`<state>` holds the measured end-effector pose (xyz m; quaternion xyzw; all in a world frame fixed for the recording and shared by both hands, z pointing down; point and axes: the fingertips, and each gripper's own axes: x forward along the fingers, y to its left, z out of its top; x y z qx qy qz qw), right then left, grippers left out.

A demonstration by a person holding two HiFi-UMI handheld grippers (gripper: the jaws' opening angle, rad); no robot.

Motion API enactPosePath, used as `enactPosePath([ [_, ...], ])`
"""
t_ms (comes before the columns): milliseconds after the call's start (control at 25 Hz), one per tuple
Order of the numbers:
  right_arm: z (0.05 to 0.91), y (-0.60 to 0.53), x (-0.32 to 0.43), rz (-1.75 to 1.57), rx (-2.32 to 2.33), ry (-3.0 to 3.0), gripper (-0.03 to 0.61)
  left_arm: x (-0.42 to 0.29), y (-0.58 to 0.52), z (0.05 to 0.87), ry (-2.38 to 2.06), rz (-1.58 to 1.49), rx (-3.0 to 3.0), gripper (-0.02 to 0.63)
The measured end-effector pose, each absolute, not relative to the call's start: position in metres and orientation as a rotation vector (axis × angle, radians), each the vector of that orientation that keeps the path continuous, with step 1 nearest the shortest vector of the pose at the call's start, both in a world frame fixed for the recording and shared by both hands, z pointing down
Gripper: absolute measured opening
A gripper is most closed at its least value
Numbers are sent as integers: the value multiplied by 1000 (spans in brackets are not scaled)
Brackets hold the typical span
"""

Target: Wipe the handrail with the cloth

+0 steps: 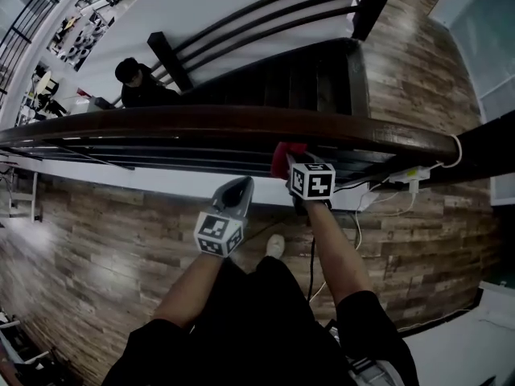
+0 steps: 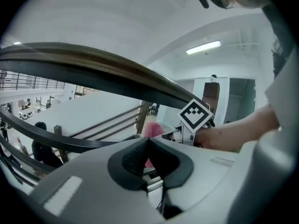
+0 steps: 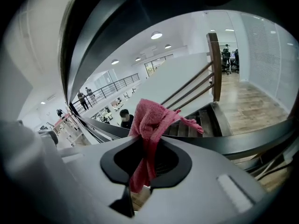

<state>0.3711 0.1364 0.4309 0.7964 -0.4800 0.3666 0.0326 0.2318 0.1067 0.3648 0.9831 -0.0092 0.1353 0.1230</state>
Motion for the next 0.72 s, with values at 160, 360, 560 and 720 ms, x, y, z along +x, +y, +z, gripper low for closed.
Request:
enactPosePath([
  [160, 430, 151, 382, 1122, 2449, -1460, 46, 245, 120, 364, 11, 393, 2881, 0],
  [360, 428, 178, 399, 1134, 2462, -1421, 46, 264, 144, 363, 78, 397, 2880, 0],
  [560, 427, 212, 420, 1147, 2494, -1364, 47, 286, 172, 361, 180, 396, 2881, 0],
  [720, 428, 236, 435, 1163, 2529, -1313, 48, 298, 190, 361, 249, 403, 2878, 0],
])
